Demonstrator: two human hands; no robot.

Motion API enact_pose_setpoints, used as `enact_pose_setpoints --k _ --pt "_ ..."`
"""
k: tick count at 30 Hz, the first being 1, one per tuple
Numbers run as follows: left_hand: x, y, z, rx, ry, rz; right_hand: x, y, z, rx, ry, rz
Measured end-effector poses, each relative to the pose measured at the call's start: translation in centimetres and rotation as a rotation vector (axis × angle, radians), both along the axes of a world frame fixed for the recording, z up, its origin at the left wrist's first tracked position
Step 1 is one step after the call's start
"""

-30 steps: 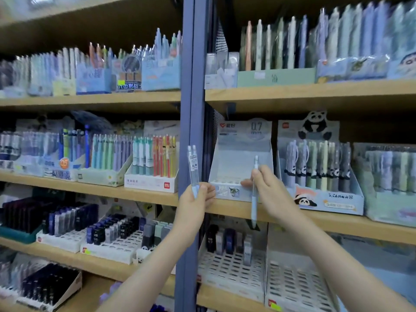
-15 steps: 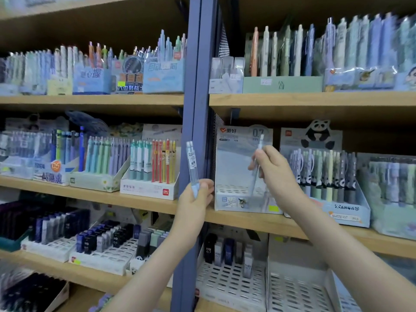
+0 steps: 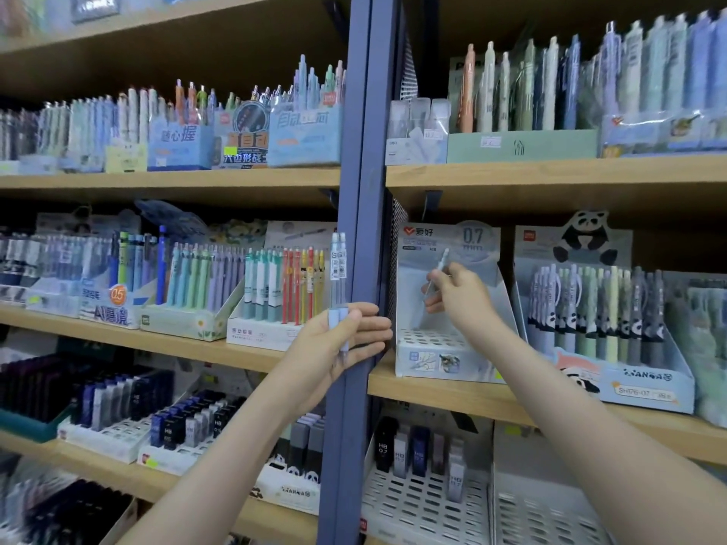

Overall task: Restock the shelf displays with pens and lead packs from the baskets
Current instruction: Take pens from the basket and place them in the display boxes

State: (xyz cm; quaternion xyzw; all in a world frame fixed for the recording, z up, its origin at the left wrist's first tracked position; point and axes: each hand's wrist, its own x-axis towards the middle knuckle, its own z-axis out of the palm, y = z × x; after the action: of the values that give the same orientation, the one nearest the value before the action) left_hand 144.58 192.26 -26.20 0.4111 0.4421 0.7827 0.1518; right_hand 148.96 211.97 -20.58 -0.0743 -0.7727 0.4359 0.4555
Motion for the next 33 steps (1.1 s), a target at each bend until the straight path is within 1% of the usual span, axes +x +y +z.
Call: enact_pose_setpoints --k 4,7,10,12,14,16,23,29,33 --pt "-0.2 -0.2 -0.4 -0.011 0.012 -0.013 -0.3 -0.1 0.4 -0.013 0.118 -0.010" --pt "-0.2 -0.1 -0.4 -0.009 0.010 -0.016 -0.9 -0.4 0.2 0.002 0.040 0.040" --pt "-0.2 -0.1 -0.3 -0.012 0.017 -0.017 -1.4 -0.5 0.1 0.012 -0.055 0.026" --pt "-0.2 -0.2 -0.3 -0.015 0.025 -0.019 -1.8 -0.4 0.2 0.081 -0.102 -0.011" --pt "-0.3 -0.3 -0.2 -0.023 0.032 -0.022 -2.0 -0.3 0.3 0.207 -0.190 -0.040" --pt "-0.5 -0.4 -0.3 -0.029 0.035 -0.026 -2.3 -0.4 0.3 0.253 -0.252 -0.030" --pt "-0.8 -0.4 -0.5 -0.014 0.015 -0.040 -3.0 -0.3 0.0 0.171 -0.311 -0.086" --pt "-0.9 -0.4 -0.7 -0.029 0.026 -0.035 -3.1 -0.5 0.1 0.192 -0.350 -0.107" --pt "-0.7 -0.4 -1.0 -0.038 0.017 -0.036 -2.9 -0.6 -0.2 0.244 -0.261 -0.168"
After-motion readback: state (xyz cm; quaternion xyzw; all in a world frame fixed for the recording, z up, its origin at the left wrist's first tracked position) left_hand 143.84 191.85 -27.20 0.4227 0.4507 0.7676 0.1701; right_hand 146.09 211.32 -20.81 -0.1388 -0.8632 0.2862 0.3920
